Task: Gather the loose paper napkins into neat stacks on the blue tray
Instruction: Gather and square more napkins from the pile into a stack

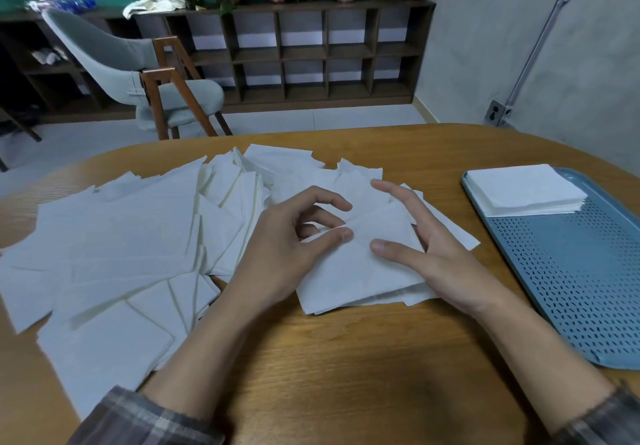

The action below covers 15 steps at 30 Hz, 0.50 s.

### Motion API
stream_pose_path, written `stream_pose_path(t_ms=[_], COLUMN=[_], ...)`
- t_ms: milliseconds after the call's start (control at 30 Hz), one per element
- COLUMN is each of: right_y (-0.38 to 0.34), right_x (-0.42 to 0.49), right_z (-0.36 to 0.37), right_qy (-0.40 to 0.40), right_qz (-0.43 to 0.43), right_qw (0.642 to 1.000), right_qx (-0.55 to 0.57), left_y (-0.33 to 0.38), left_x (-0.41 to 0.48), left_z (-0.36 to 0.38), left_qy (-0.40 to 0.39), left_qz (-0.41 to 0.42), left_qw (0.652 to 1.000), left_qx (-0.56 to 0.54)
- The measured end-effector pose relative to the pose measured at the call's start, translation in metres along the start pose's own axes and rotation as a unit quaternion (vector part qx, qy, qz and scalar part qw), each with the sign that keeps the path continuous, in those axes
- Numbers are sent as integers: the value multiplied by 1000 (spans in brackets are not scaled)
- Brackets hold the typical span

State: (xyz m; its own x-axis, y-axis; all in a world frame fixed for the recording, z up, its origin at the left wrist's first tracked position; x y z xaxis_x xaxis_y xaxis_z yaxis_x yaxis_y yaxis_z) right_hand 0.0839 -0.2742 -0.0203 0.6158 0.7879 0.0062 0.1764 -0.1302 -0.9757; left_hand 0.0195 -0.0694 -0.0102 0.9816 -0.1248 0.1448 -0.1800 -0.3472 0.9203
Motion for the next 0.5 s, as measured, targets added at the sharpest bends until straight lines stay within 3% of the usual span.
stream_pose_path(t_ms=[367,500], right_y=[0,2], right_x=[1,1], right_z=[1,0], right_qy=[4,27], right_qz=[-4,-12], right_qw=[1000,1000], right_qx=[-17,-10], left_y=[-2,-4], left_x=[2,0], left_z=[5,8], left_qy=[41,56], left_qz=[9,16], left_qw=[999,997], left_qx=[0,53])
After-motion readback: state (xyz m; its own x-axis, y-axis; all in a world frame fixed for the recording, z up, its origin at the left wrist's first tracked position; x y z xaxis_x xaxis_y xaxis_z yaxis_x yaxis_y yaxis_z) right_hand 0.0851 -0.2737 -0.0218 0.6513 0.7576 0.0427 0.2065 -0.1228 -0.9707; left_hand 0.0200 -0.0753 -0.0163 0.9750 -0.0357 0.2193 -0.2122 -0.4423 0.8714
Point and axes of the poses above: each hand's wrist, its own x-axis towards the middle knuckle, its own z-axis out of the palm, y = z × x, the point moved 2 cm from there along x, towards the middle knuckle, and after that the axes turned 15 degrees about -y, right-handed, at the moved point
